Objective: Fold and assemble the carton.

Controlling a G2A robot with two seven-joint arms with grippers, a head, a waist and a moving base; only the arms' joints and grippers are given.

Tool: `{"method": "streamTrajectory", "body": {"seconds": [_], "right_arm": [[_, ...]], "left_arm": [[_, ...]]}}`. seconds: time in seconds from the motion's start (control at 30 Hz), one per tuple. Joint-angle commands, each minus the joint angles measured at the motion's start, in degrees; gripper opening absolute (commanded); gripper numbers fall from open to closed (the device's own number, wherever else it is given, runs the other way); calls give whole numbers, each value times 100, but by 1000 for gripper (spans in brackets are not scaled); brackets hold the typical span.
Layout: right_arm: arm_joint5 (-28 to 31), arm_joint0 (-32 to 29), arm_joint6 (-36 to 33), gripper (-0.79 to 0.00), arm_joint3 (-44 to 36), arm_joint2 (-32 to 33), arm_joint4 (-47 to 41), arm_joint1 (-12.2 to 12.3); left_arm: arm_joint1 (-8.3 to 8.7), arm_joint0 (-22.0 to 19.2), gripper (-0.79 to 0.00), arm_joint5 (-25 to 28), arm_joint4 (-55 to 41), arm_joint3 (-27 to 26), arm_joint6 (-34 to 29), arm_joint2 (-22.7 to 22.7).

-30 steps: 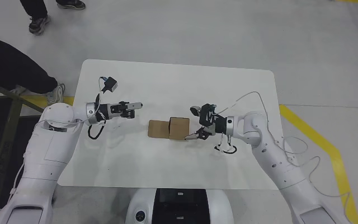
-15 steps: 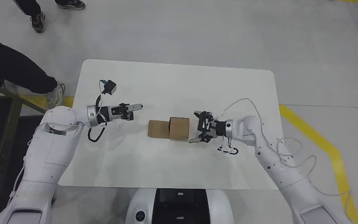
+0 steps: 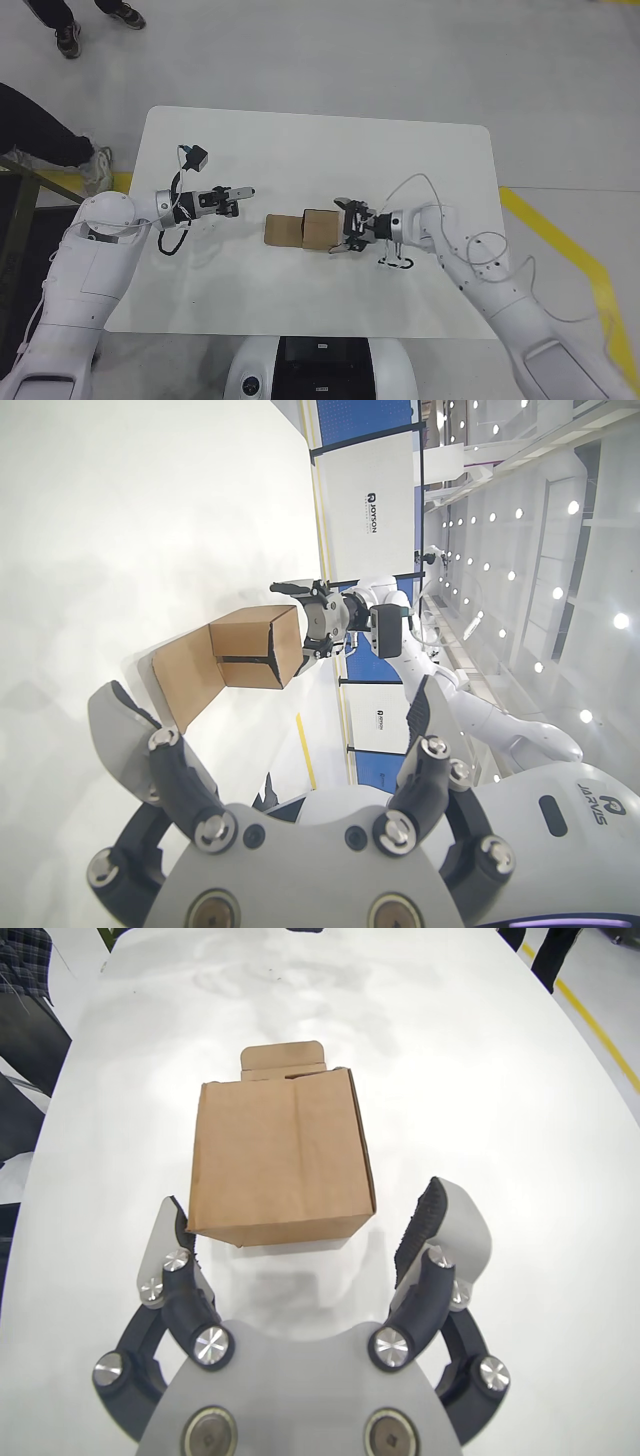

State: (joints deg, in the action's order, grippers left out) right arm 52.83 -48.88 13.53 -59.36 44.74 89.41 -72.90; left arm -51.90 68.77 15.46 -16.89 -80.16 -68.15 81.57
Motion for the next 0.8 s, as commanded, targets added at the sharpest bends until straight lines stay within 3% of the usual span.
{"method": "streamTrajectory", "body": {"seconds": [0.0,0.23,0.27,0.33,0.37,0.77], "right_arm": [[-8,102,163,0,169,-115,52,-49],[-79,341,647,-6,587,-411,200,-187],[-76,370,709,-175,635,-444,225,-202],[-59,417,837,-348,716,-502,274,-225],[-63,439,893,-397,754,-523,299,-233],[-27,526,1363,-434,946,-568,311,-258]], "left_arm": [[0,0,0,0,0,0,0,0],[0,0,0,0,0,0,0,0],[0,0,0,0,0,0,0,0],[0,0,0,0,0,0,0,0],[0,0,0,0,0,0,0,0],[0,0,0,0,0,0,0,0]]}}
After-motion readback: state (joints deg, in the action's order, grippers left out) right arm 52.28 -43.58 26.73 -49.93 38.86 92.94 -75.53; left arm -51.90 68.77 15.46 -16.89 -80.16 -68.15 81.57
